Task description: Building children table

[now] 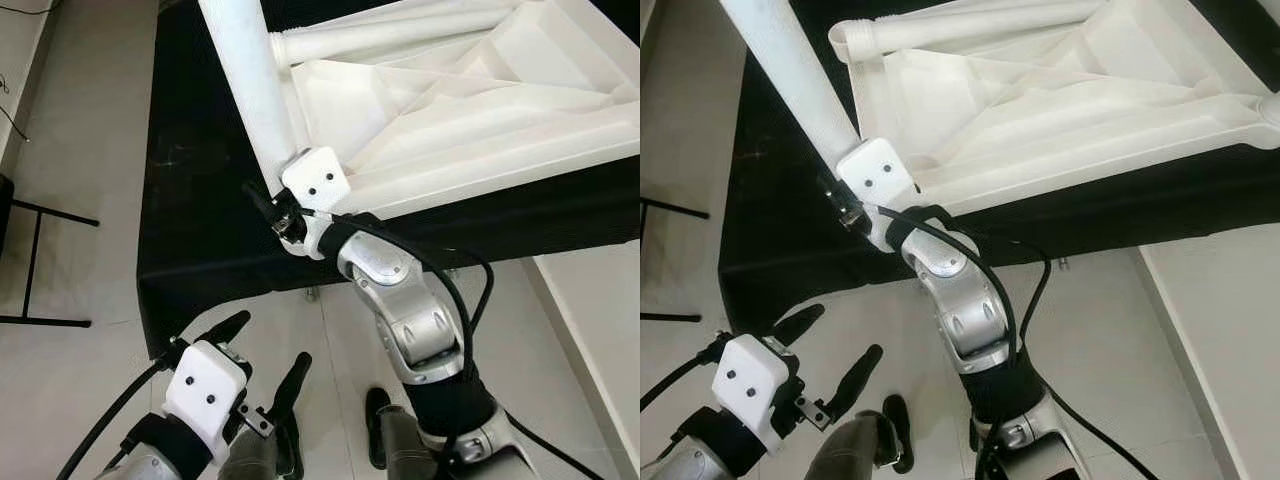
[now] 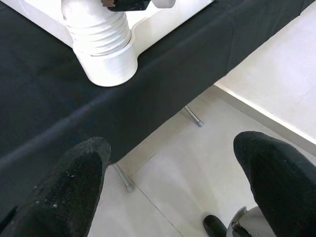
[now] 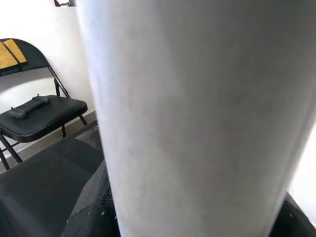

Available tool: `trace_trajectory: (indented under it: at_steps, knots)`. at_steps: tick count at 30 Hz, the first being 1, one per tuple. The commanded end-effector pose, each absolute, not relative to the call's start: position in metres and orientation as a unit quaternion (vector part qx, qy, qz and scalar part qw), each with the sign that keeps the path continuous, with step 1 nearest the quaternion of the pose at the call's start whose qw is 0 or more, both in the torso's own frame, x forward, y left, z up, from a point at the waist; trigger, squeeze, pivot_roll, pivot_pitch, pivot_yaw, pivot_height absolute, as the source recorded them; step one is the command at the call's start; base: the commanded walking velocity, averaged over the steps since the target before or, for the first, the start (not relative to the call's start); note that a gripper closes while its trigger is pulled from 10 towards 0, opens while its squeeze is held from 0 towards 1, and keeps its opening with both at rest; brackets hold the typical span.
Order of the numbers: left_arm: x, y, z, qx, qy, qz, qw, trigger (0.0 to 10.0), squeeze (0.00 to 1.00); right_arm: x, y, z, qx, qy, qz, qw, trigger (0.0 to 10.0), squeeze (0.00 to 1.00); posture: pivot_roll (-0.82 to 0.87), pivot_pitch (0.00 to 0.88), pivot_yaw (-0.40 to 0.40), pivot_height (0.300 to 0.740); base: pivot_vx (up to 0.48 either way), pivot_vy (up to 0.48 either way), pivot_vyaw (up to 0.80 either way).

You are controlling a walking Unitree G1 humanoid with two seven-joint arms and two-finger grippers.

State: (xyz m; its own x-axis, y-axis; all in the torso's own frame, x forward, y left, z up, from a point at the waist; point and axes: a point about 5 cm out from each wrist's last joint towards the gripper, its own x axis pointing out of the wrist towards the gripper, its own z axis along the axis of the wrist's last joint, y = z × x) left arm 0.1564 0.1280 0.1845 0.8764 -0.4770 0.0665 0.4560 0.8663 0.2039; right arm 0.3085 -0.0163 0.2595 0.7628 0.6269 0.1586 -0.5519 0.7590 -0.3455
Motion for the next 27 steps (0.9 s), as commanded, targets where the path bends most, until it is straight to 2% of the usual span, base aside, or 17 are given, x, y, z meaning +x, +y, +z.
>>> trace_trajectory:
  at_steps: [1, 14, 20, 23, 25, 27]
  knots:
    - [0.156, 0.131, 0.179, 0.100, -0.042, -0.236, 0.966, 10.0, 0.00, 0.318, -0.025, 0.231, -0.148, -0.058, 0.288, 0.944, 10.0, 0.00, 0.09, 0.432, 0.077, 0.740, 0.000, 0.000, 0.00]
    - [0.158, 0.132, 0.180, 0.100, -0.045, -0.230, 0.967, 10.0, 0.00, 0.320, -0.023, 0.232, -0.125, -0.058, 0.288, 0.948, 10.0, 0.00, 0.08, 0.423, 0.070, 0.740, 0.000, 0.000, 0.00]
    - [0.166, 0.143, 0.187, 0.123, -0.057, -0.189, 0.973, 10.0, 0.00, 0.320, -0.023, 0.233, -0.120, -0.061, 0.291, 0.947, 10.0, 0.00, 0.08, 0.420, 0.067, 0.740, 0.000, 0.000, 0.00]
    - [0.187, 0.165, 0.218, 0.138, -0.120, -0.106, 0.977, 10.0, 0.00, 0.321, -0.023, 0.232, -0.084, -0.060, 0.300, 0.948, 10.0, 0.00, 0.08, 0.412, 0.064, 0.740, 0.000, 0.000, 0.00]
    - [0.187, 0.165, 0.218, 0.138, -0.120, -0.106, 0.977, 10.0, 0.00, 0.321, -0.023, 0.232, -0.084, -0.060, 0.300, 0.948, 10.0, 0.00, 0.08, 0.412, 0.064, 0.740, 0.000, 0.000, 0.00]
    - [0.199, 0.173, 0.247, 0.130, -0.177, -0.082, 0.972, 10.0, 0.00, 0.320, -0.021, 0.232, -0.062, -0.068, 0.313, 0.945, 10.0, 0.00, 0.08, 0.410, 0.068, 0.740, 0.000, 0.000, 0.00]
